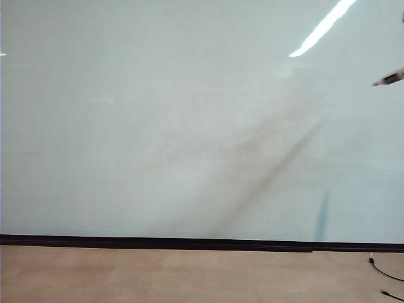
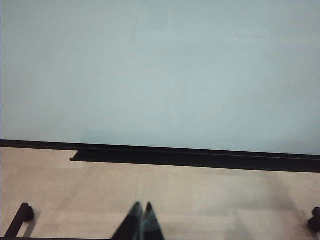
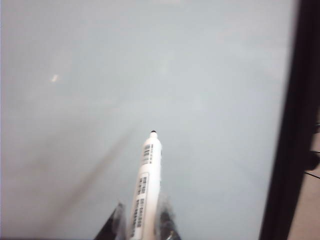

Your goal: Pick up the pen on the shelf to the right of the whiteboard and write the letter A.

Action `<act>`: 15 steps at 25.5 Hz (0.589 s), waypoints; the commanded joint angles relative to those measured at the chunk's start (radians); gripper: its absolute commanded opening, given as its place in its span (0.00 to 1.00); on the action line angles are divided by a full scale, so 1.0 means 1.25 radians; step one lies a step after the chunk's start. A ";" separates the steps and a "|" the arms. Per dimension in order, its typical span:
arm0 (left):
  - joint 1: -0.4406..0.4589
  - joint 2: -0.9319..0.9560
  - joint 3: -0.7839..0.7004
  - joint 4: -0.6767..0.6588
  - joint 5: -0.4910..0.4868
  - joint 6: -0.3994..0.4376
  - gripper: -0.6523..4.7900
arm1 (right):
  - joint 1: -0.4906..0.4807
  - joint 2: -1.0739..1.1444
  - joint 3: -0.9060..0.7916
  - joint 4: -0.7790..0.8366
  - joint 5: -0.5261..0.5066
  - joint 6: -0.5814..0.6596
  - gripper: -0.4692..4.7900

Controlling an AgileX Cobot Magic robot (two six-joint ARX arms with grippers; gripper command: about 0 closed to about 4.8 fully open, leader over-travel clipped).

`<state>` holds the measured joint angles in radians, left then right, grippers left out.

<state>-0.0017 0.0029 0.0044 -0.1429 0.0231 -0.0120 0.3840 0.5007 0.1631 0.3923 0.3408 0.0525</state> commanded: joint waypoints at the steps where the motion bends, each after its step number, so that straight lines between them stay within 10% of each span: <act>1: 0.000 0.000 0.002 0.007 0.002 0.003 0.11 | 0.065 0.041 0.038 0.005 -0.003 -0.065 0.08; 15: 0.000 0.000 0.002 0.007 0.002 0.003 0.11 | 0.186 0.443 0.194 0.157 -0.128 -0.118 0.08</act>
<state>-0.0017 0.0032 0.0044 -0.1425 0.0231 -0.0120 0.6071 1.0374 0.3870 0.5564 0.1970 -0.0875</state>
